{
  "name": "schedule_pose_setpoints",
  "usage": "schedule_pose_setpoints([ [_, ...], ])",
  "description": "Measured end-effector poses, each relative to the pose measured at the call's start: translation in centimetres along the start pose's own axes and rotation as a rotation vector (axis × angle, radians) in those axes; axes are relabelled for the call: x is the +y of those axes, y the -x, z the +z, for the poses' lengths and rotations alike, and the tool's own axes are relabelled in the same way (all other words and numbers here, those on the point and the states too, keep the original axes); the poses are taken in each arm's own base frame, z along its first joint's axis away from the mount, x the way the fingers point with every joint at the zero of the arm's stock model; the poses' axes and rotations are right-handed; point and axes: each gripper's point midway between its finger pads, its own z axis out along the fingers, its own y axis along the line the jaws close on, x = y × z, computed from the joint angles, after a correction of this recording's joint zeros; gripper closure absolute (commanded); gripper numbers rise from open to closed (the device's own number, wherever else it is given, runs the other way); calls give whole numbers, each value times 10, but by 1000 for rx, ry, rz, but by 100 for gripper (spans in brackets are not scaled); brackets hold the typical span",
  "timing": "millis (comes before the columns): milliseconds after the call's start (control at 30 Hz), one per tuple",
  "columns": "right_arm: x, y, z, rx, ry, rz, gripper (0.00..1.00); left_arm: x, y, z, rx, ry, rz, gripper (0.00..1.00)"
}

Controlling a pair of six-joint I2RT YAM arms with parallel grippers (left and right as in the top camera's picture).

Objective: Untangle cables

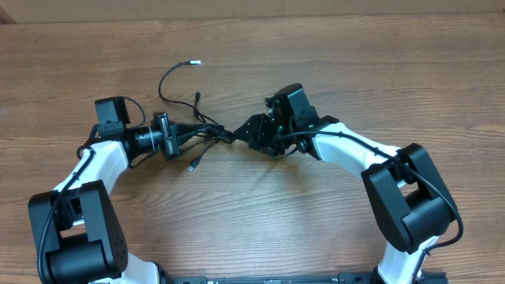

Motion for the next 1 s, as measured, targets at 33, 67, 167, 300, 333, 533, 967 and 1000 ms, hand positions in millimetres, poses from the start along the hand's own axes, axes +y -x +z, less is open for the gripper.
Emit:
schedule_pose_setpoints([
  [33,9,-9,0,50,48,-33,44,1,1,0,-8,3,-7,96],
  [67,14,-16,0,83,75,-51,44,2,4,0,-21,7,-16,96],
  [167,19,-25,5,112,80,-35,45,6,5,1,-36,21,-35,96],
  [300,16,-27,18,60,9,77,45,8,4,4,-33,29,-33,96],
  [333,17,-23,19,36,7,86,45,8,3,5,-32,31,-34,96],
  [533,33,5,20,-97,60,126,48,12,-2,13,-19,55,-22,96],
  [967,25,32,20,-301,12,306,47,19,-12,22,19,86,33,96],
  [1000,27,30,20,-284,20,305,47,19,-12,22,18,86,33,96],
])
